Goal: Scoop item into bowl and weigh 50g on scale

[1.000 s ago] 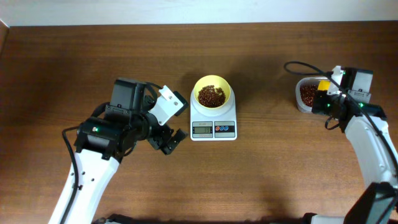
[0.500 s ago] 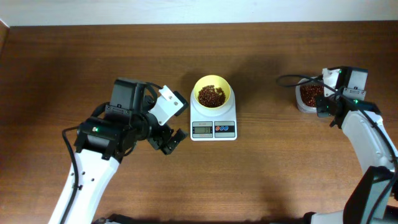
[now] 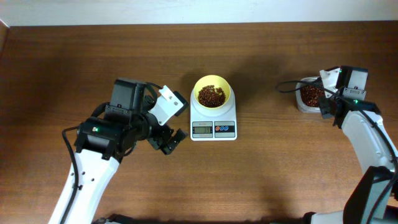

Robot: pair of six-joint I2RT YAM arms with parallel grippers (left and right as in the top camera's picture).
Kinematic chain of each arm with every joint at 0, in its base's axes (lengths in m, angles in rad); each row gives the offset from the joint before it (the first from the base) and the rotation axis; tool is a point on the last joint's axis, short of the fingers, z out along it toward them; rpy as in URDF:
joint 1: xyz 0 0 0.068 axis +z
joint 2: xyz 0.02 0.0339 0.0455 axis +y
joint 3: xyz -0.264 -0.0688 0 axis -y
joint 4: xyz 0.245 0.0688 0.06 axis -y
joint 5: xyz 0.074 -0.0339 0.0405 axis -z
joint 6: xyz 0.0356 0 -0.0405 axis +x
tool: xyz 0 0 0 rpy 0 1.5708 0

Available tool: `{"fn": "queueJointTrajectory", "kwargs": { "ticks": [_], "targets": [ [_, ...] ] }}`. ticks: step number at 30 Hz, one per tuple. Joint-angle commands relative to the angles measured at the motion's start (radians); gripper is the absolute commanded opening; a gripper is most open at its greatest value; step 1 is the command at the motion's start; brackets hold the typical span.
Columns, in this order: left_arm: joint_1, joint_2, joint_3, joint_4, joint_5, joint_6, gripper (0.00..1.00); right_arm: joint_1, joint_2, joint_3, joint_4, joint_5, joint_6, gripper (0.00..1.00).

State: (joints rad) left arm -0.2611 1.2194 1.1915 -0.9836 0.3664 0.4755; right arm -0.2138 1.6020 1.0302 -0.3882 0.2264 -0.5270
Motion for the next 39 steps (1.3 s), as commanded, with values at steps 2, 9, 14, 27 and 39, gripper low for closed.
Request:
{"fn": "queueJointTrajectory", "kwargs": {
  "ticks": [2,9,14,27,39],
  "targets": [
    [0.004,-0.004,0.021,0.002,0.003,0.013,0.99,-0.003,-0.02,0.005,0.003,0.048,-0.001,0.04],
    [0.004,-0.004,0.021,0.002,0.003,0.013,0.99,-0.003,-0.009,0.004,-0.062,0.035,0.004,0.04],
    [0.004,-0.004,0.021,0.002,0.003,0.013,0.99,-0.003,0.002,0.004,-0.069,-0.094,0.074,0.04],
    [0.004,-0.004,0.021,0.002,0.003,0.013,0.99,-0.003,0.002,0.004,-0.092,-0.37,0.361,0.04],
    [0.004,-0.004,0.021,0.002,0.003,0.013,0.99,-0.099,0.002,0.004,-0.151,-0.59,0.577,0.04]
  ]
}}
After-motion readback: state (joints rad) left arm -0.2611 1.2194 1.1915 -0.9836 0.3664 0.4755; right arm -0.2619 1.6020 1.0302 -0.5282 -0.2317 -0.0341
